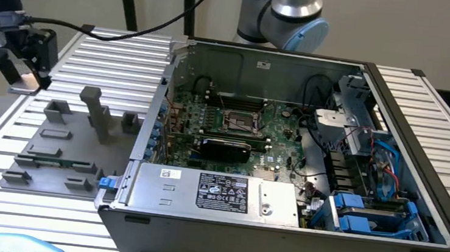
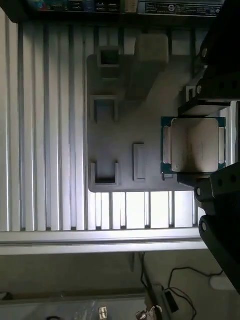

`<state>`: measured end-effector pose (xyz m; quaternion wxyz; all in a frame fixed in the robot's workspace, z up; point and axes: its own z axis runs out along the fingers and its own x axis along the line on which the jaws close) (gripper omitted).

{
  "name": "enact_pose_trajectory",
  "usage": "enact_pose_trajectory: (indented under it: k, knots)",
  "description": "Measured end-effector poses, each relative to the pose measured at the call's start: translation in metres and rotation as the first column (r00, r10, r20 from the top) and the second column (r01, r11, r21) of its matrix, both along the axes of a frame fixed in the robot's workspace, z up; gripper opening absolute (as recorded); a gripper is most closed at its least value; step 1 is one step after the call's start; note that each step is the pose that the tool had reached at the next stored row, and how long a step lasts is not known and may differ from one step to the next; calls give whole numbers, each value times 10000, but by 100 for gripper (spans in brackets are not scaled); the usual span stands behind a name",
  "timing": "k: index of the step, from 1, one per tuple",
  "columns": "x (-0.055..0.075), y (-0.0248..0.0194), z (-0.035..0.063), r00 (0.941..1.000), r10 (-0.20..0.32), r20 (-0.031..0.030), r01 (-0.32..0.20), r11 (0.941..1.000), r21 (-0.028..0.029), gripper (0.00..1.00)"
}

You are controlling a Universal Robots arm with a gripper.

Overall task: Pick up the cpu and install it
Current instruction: 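Pick up the cpu and move it towards the insertion slot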

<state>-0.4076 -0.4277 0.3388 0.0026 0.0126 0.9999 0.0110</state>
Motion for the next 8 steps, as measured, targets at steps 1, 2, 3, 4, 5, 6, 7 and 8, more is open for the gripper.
enact_pose_trajectory:
  k: [1, 2, 3, 4, 5, 6, 7, 8]
  knots:
    - [45, 0, 45, 10000, 0, 1, 0, 10000, 10, 55]
    - [90, 0, 89, 10000, 0, 2, 0, 10000, 21, 55]
    - [136, 0, 136, 10000, 0, 1, 0, 10000, 31, 55]
    - [180, 0, 180, 10000, 1, 1, -1, 10000, 40, 55]
    - [225, 0, 225, 10000, 0, 0, 0, 10000, 49, 55]
    - [270, 0, 269, 10000, 0, -1, 0, 10000, 58, 55]
    - [319, 0, 313, 10000, 0, 2, 0, 10000, 70, 55]
    - [365, 0, 351, 10000, 0, 3, 0, 10000, 79, 55]
